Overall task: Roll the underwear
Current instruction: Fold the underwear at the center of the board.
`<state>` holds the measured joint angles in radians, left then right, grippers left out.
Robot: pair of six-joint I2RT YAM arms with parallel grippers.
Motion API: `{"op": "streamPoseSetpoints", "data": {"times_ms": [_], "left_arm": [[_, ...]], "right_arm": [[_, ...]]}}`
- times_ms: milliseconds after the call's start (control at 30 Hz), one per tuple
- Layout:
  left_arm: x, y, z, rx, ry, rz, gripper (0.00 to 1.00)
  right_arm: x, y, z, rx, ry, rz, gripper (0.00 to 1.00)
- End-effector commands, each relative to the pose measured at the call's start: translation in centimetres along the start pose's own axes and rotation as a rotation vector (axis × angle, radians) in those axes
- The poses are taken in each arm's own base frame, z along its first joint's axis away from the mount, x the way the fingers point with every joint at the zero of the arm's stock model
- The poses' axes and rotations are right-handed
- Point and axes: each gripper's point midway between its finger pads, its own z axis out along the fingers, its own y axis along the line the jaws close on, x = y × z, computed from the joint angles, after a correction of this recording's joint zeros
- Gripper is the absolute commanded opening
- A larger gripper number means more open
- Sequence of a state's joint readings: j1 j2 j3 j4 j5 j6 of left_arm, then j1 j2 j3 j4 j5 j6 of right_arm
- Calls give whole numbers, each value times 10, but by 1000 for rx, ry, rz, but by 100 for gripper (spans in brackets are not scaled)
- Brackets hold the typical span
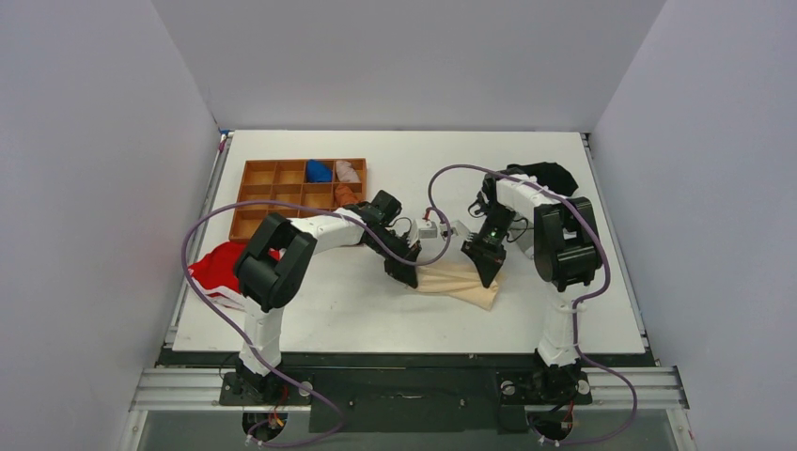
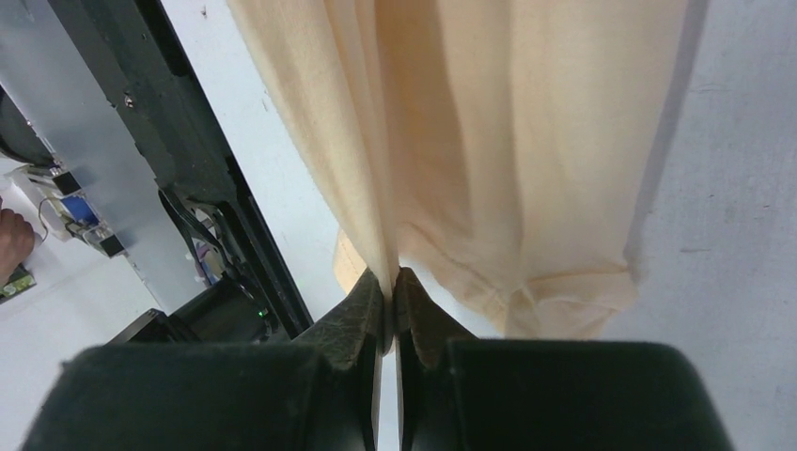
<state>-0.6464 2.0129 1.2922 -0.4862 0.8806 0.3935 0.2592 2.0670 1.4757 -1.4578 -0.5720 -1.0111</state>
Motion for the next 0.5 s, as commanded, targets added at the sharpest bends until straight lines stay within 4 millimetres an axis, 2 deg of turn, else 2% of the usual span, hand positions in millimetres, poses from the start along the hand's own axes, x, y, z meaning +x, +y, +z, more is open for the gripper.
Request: {"op": "streamPoseSetpoints", "data": {"times_ms": [0,233,467], "left_arm": [[-18,-14,-8,39,-54,-63,0],[-31,-2,-9,4,-115,-145,0],[-32,13,-10,-43,-125,-234,0]], "right_arm": [[2,11,-15,22,32,-34,0],[-3,6,-15,14,23,-32,0],[-1,9,-14,-44,17,-24,1]]}}
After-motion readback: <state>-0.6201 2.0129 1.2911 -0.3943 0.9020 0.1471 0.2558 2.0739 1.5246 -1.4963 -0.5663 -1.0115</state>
